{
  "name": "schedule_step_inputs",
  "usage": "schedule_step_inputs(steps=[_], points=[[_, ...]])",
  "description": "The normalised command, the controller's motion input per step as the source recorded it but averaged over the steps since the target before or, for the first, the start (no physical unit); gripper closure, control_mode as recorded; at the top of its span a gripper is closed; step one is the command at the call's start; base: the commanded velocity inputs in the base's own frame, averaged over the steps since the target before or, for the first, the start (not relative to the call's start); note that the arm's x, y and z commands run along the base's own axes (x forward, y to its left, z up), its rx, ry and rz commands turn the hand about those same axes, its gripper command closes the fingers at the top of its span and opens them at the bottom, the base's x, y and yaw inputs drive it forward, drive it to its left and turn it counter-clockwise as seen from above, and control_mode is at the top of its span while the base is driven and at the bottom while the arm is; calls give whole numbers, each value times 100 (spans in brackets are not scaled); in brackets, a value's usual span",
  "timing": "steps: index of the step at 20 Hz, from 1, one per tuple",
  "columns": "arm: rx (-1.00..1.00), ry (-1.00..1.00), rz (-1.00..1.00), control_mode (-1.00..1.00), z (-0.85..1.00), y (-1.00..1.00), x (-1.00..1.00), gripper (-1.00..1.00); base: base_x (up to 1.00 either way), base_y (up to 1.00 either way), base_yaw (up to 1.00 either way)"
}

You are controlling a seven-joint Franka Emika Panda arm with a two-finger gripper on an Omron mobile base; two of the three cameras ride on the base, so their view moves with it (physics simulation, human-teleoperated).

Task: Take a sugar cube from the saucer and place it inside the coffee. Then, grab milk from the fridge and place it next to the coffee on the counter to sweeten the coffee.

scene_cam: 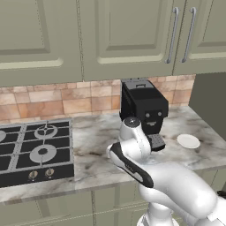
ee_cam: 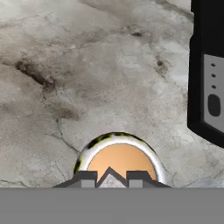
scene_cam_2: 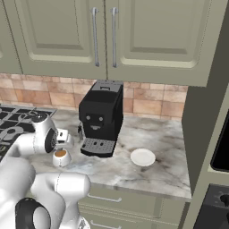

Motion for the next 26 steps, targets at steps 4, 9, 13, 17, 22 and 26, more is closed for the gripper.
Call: schedule_step_inputs(steps=[4,9,13,17,22,26], points=[[0,0,0,-100,-8,4,17,-100,0,0,0],[0,0,0,-100,-2,0,8,-100,0,0,0],[0,0,0,-100,0,0,2,-100,0,0,0],[0,-4,0,-100,3,0,0,-100,0,0,0],[0,-8,0,-100,33,-2,-20,-100,0,0,0],[0,-11,0,-100,47,-23,-40,-100,0,0,0]])
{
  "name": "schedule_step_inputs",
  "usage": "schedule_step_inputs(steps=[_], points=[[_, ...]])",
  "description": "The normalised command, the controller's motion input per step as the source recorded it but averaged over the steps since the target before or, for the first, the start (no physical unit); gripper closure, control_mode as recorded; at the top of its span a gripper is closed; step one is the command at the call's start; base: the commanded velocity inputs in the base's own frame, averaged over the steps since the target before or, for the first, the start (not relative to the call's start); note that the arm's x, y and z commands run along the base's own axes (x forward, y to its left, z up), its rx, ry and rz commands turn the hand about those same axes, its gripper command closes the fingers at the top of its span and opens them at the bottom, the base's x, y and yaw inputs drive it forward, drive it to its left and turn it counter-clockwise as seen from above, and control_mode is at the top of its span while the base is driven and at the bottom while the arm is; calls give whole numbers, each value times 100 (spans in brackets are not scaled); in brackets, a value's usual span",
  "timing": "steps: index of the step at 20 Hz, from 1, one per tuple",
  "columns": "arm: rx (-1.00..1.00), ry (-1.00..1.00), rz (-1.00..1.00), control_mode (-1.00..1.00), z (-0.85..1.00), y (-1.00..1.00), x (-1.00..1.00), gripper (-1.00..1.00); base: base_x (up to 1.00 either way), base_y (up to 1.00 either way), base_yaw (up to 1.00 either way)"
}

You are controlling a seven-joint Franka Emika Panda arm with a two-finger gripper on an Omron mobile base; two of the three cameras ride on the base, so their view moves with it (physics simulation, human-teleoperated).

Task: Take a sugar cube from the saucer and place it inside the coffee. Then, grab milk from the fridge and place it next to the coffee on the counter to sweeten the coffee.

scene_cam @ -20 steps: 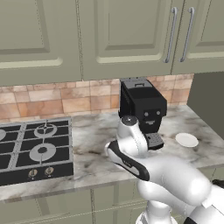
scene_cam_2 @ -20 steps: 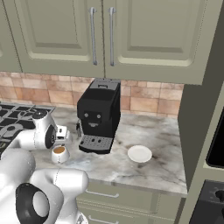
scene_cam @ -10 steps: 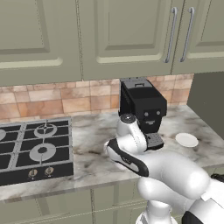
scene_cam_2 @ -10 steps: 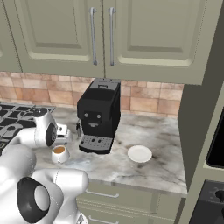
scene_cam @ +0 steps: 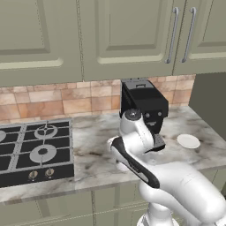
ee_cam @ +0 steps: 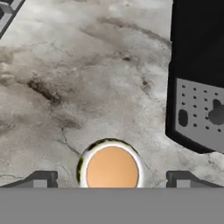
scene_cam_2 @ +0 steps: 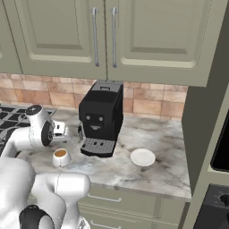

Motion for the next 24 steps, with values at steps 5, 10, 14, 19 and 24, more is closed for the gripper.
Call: schedule_step_inputs(steps=[5,10,14,19,24], points=[[0,-15,0,-100,49,-41,-46,-100,0,0,0],[0,-17,0,-100,42,-56,-43,-100,0,0,0],[5,-17,0,-100,38,-66,-48,-100,0,0,0],[9,-15,0,-100,37,-65,-47,-100,0,0,0],[8,-10,0,-100,21,-41,-41,-100,0,0,0]])
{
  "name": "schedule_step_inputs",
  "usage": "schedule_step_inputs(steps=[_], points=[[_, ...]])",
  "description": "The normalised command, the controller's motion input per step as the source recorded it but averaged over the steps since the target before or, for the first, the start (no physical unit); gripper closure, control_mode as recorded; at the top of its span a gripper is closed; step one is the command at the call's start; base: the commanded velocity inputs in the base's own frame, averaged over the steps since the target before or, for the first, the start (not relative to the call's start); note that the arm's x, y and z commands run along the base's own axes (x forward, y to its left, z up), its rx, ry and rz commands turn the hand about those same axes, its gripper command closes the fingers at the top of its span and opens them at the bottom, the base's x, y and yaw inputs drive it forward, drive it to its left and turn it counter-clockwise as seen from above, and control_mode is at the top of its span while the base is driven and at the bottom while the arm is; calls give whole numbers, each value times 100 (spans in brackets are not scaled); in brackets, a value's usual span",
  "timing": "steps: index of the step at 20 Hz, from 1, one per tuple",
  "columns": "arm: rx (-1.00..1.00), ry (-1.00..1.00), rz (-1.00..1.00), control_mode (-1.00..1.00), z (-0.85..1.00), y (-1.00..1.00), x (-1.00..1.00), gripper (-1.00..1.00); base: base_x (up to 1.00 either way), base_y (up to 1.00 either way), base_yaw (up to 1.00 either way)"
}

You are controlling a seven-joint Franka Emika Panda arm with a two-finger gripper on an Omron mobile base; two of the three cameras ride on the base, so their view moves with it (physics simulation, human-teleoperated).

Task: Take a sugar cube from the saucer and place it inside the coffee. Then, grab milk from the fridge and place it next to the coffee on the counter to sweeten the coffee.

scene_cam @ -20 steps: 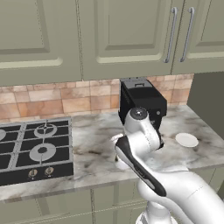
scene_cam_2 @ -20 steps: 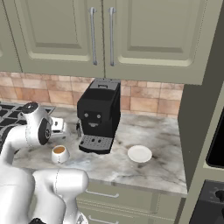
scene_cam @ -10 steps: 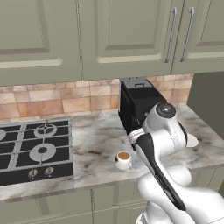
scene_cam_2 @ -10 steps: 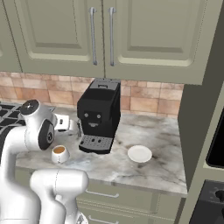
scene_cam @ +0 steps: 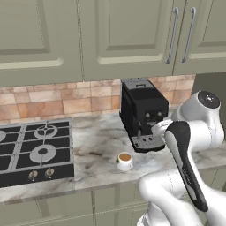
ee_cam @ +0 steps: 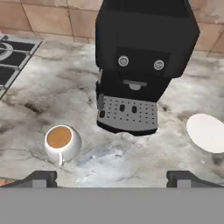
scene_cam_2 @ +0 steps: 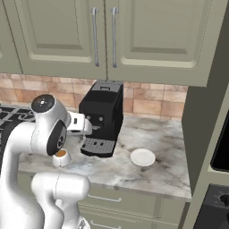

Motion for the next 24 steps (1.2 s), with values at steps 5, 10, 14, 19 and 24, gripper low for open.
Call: schedule_step_inputs(steps=[5,10,14,19,24], points=[[3,0,1,100,0,-6,-13,-100,-70,-11,27],[0,0,0,100,0,0,0,-100,-92,0,66],[0,0,0,100,0,0,0,-100,-61,12,86],[0,0,0,100,0,0,0,-100,-21,20,96],[0,0,0,100,0,0,0,-100,0,11,92]])
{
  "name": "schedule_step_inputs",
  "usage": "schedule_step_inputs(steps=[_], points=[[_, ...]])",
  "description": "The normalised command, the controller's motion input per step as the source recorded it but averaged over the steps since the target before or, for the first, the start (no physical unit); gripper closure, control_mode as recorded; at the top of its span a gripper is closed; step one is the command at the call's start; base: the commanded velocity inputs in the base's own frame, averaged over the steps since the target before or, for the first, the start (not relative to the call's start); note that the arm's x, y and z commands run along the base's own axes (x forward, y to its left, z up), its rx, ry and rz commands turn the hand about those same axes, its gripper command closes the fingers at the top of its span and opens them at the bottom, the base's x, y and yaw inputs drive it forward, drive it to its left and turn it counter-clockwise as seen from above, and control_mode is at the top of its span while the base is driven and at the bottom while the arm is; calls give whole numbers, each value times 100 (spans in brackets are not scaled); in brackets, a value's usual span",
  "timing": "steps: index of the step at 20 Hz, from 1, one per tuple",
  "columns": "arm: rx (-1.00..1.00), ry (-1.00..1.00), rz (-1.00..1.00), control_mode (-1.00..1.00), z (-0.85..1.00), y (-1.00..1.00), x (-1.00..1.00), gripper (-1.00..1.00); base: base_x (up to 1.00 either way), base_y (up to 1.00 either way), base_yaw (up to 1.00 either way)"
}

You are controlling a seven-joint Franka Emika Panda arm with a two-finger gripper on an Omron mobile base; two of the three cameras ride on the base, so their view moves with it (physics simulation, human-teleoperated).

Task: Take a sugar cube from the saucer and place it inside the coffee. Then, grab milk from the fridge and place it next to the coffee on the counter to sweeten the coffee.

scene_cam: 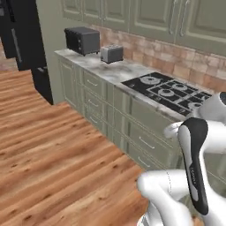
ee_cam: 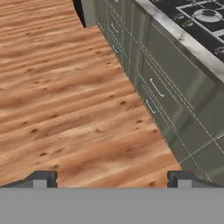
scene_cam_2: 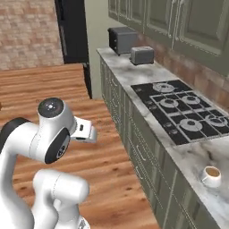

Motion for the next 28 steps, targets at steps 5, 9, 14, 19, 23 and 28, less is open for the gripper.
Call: schedule_step_inputs(steps=[5,9,14,19,23,28], points=[[0,0,0,100,0,0,0,-100,2,0,74],[0,0,0,100,0,0,0,-100,52,0,46],[0,0,0,100,0,0,0,-100,98,-1,24],[0,0,0,100,0,0,0,-100,100,0,14],[0,0,0,100,0,0,0,-100,100,0,13],[0,0,0,100,0,0,0,-100,100,0,12]])
